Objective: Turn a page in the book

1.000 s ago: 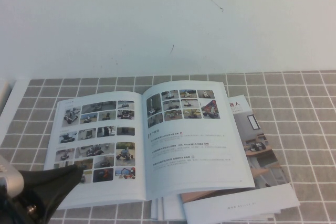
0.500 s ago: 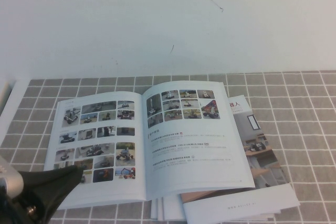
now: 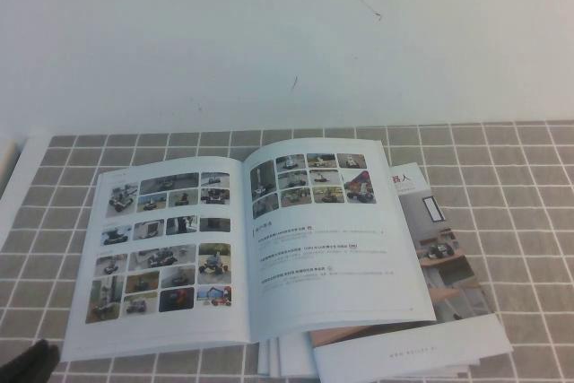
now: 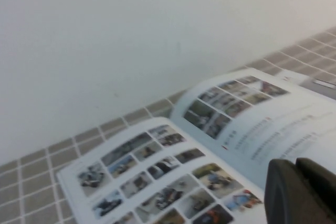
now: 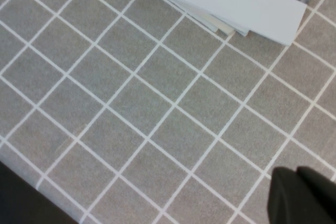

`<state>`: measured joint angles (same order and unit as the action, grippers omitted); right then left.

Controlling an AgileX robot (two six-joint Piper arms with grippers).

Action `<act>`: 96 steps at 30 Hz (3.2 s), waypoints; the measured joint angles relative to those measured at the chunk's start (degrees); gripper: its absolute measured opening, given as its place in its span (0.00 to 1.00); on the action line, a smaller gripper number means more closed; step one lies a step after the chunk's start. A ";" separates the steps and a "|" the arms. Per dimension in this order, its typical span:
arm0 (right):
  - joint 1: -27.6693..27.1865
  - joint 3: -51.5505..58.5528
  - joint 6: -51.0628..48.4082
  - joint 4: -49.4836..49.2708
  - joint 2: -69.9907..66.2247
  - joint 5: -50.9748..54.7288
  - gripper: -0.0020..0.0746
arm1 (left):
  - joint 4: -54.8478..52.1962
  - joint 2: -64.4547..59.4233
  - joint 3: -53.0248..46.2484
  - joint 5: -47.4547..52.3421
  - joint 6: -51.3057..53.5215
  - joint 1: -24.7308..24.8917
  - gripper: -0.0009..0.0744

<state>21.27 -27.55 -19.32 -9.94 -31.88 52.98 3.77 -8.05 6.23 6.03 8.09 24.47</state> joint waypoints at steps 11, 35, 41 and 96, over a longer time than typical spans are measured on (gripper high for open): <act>0.00 0.00 -0.08 -0.47 0.00 0.14 0.02 | -0.28 8.67 -7.53 -0.97 -0.13 -16.58 0.01; 0.00 0.00 -0.08 -0.60 0.00 0.14 0.02 | 0.29 8.76 -7.17 13.05 -4.81 -17.95 0.01; 0.00 0.09 -0.08 -0.60 0.00 0.14 0.02 | 0.07 8.76 -7.17 13.05 -9.13 -17.95 0.01; -17.25 28.86 3.52 2.93 32.54 -33.19 0.02 | -0.17 8.89 -7.17 13.14 -10.41 -17.95 0.01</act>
<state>4.02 1.31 -15.79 -7.02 0.66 19.79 3.60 0.83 -0.93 19.17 -2.32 6.52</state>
